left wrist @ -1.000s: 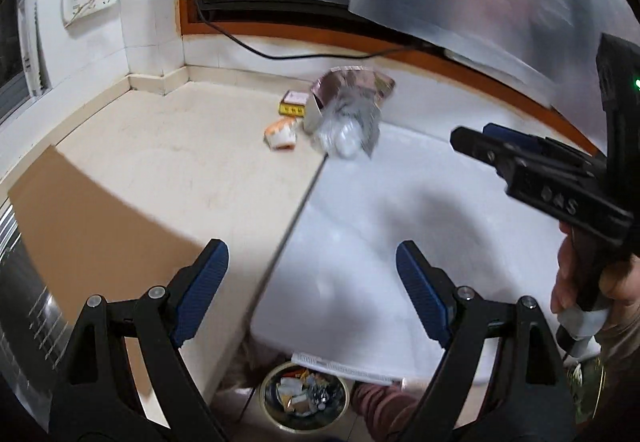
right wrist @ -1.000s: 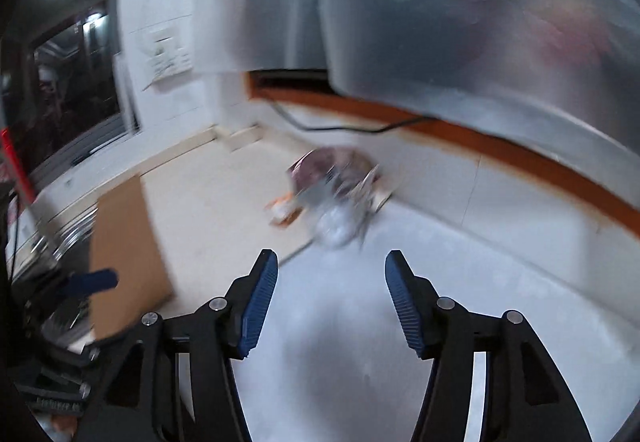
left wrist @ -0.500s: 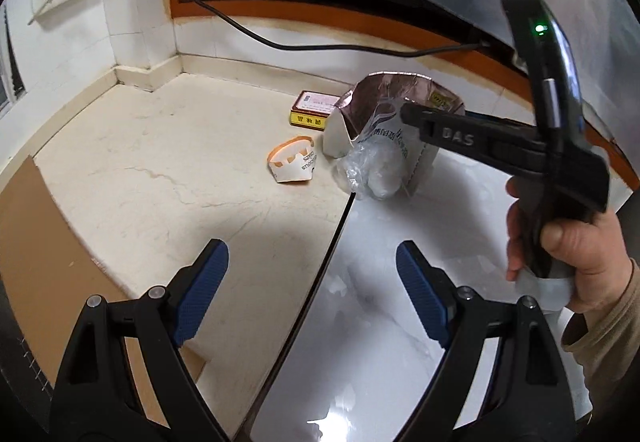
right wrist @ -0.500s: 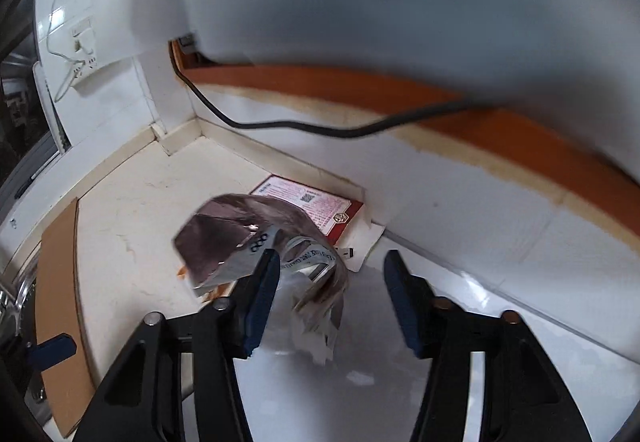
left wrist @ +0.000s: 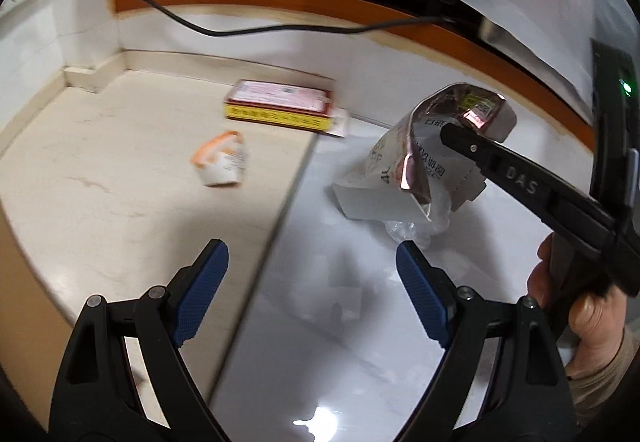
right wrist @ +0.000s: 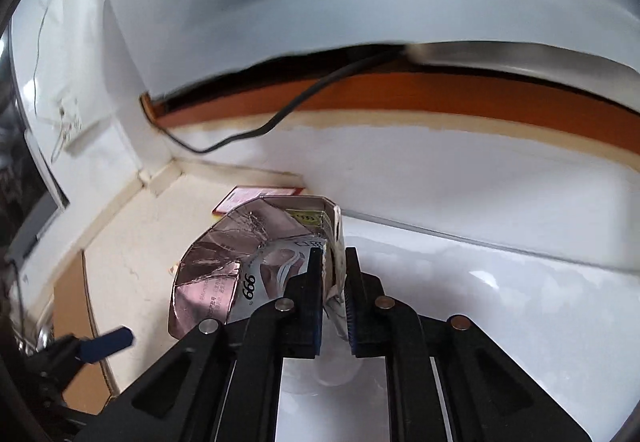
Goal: Collect trash
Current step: 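Grasp clear plastic bag with left tool while right tool grasps foil wrapper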
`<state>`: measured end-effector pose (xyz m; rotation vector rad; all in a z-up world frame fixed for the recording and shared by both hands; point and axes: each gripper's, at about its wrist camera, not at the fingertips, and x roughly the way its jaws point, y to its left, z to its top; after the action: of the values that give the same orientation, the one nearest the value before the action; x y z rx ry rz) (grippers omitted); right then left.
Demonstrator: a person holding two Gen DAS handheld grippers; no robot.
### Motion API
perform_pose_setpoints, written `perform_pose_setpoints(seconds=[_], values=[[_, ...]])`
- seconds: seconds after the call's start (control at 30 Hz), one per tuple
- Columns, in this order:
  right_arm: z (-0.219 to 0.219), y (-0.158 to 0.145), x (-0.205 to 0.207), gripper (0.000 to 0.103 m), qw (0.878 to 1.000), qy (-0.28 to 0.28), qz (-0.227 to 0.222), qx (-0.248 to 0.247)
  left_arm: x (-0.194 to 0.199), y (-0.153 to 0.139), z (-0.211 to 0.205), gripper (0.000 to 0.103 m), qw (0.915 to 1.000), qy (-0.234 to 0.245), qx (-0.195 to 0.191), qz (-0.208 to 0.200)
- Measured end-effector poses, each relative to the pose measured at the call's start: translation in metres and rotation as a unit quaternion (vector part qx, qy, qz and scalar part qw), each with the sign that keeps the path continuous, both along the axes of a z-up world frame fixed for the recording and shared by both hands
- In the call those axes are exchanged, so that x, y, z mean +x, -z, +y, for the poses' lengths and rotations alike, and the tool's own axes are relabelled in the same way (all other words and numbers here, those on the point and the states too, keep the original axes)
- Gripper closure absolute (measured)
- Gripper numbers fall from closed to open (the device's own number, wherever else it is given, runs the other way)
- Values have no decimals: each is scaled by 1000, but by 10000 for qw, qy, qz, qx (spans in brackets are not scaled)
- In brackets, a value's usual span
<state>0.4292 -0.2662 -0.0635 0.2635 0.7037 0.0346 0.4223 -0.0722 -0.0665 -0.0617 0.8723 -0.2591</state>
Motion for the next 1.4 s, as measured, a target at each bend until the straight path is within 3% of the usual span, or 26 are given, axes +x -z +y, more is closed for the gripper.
perform_pose_setpoints(seconds=[0.13, 0.47, 0.77, 1.0, 1.17, 1.23, 1.3, 1.4], values=[[-32, 0, -26, 94, 9966, 357, -121, 736, -13, 10, -21, 19, 9992, 375, -132, 69], [-85, 11, -60, 94, 9703, 975, -628, 2125, -23, 10, -58, 19, 9966, 751, -346, 18], [-101, 9, -87, 94, 9636, 1430, -962, 2045, 3, 3, -95, 19, 9960, 765, -439, -170], [-123, 11, -109, 94, 9588, 1905, -1125, 1780, 28, 20, -128, 19, 9948, 820, -602, 51], [-132, 24, -110, 94, 9553, 2146, -989, 1777, 44, 33, -152, 19, 9954, 806, -478, 174], [-132, 30, -108, 94, 9536, 2219, -936, 1809, 49, 39, -158, 27, 9953, 791, -496, 237], [-131, 30, -106, 94, 9523, 2265, -893, 1842, 51, 42, -160, 56, 9944, 840, -555, 309], [-128, 33, -110, 94, 9510, 2292, -862, 1886, 47, 42, -154, 64, 9942, 777, -641, 381]])
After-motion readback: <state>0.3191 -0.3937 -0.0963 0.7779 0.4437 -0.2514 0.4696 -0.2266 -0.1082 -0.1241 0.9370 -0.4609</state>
